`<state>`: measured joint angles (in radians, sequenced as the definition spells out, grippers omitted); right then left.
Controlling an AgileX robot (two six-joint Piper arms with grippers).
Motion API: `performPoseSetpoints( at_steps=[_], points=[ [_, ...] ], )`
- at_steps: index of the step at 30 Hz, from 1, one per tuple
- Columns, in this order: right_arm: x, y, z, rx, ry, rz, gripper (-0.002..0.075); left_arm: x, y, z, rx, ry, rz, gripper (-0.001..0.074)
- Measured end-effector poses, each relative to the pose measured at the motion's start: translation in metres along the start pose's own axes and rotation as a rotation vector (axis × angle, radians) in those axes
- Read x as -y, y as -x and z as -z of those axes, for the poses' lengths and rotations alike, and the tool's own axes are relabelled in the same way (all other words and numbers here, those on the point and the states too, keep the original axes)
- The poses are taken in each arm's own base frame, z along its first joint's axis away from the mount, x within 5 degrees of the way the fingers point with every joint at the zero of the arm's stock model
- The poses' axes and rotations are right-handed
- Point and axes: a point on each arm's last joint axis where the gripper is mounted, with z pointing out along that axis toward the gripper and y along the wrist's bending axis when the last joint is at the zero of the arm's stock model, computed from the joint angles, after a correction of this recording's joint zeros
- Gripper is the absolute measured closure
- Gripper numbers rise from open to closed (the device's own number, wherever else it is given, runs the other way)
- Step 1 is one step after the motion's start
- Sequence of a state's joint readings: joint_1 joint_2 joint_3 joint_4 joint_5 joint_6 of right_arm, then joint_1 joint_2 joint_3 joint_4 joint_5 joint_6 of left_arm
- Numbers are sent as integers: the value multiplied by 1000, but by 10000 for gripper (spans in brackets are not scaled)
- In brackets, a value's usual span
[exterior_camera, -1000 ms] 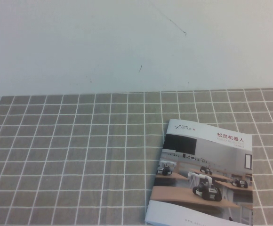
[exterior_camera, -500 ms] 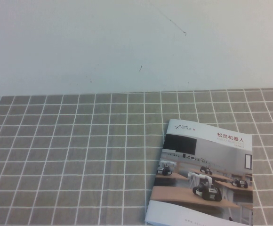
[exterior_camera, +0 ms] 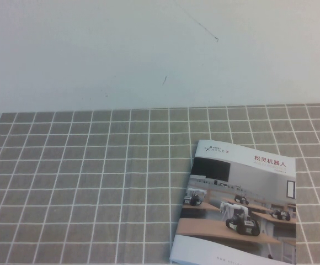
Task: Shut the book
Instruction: 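Close the open booklet and leave it lying on the table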
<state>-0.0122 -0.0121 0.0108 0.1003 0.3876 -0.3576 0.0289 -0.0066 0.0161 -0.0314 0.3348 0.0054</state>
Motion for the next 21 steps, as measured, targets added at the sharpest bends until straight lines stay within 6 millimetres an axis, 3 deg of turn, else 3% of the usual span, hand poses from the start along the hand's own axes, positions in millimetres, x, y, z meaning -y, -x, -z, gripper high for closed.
performPoseSetpoints(
  at_steps=[21],
  points=[
    [4, -1, -1, 9, -60, -123, 729, 0, 0, 0, 0, 0, 1, 737]
  ],
)
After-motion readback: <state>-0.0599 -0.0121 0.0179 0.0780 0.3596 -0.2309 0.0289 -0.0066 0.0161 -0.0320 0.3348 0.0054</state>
